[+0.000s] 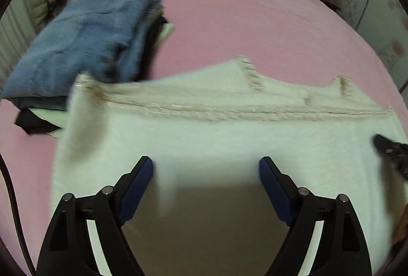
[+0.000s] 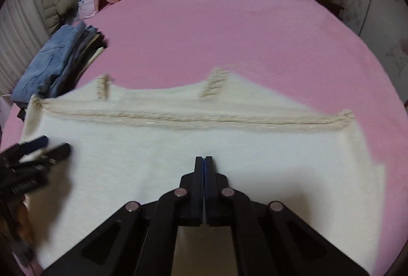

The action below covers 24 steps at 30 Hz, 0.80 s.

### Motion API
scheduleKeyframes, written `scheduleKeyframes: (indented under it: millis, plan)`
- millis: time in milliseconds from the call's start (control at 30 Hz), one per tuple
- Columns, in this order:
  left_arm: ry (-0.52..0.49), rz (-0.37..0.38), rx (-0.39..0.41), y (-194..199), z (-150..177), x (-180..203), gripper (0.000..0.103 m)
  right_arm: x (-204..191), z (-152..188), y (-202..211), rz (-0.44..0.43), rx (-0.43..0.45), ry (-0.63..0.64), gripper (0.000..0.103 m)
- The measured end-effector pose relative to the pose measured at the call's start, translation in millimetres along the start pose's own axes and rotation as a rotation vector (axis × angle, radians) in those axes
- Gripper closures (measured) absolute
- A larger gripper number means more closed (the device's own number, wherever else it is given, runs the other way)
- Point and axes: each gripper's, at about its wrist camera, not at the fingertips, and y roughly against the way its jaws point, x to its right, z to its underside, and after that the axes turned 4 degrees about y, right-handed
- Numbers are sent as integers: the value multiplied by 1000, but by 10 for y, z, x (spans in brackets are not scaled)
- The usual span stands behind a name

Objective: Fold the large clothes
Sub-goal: 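Open both grippers and press the folded cardigan flat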

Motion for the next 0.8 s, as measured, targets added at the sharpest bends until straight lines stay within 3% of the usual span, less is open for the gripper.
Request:
scheduleKeyframes:
  millis: [33, 100, 133, 200, 267, 367, 533, 667, 800]
  plan:
    - [8, -27, 2, -10, -6, -102, 17, 112, 28, 35, -1, 5, 3, 103]
    - [39, -72, -1, -44, 6, -309, 17, 311, 74, 74, 160, -9, 26, 103]
    - [57, -61, -2, -51, 18, -409, 17, 488, 124, 90, 181, -14, 9, 103]
    - [48, -56, 6, -41, 48, -488, 17, 765, 218, 137, 143, -3, -52, 103]
    - [21, -66, 15, -18, 76, -469, 17, 885, 258, 170, 183, -5, -67, 103]
    - [26, -77, 12, 4, 70, -481, 17, 945, 272, 192, 176, -7, -102, 103]
    - [77, -114, -23, 220, 70, -445, 17, 742, 193, 292, 185, -25, -141, 100]
    - [128, -72, 5, 608, 228, -443, 17, 422, 246, 614, 87, 15, -135, 100]
    - [164, -57, 11, 921, 544, -404, 17, -13, 511, 884, -17, 25, -91, 100]
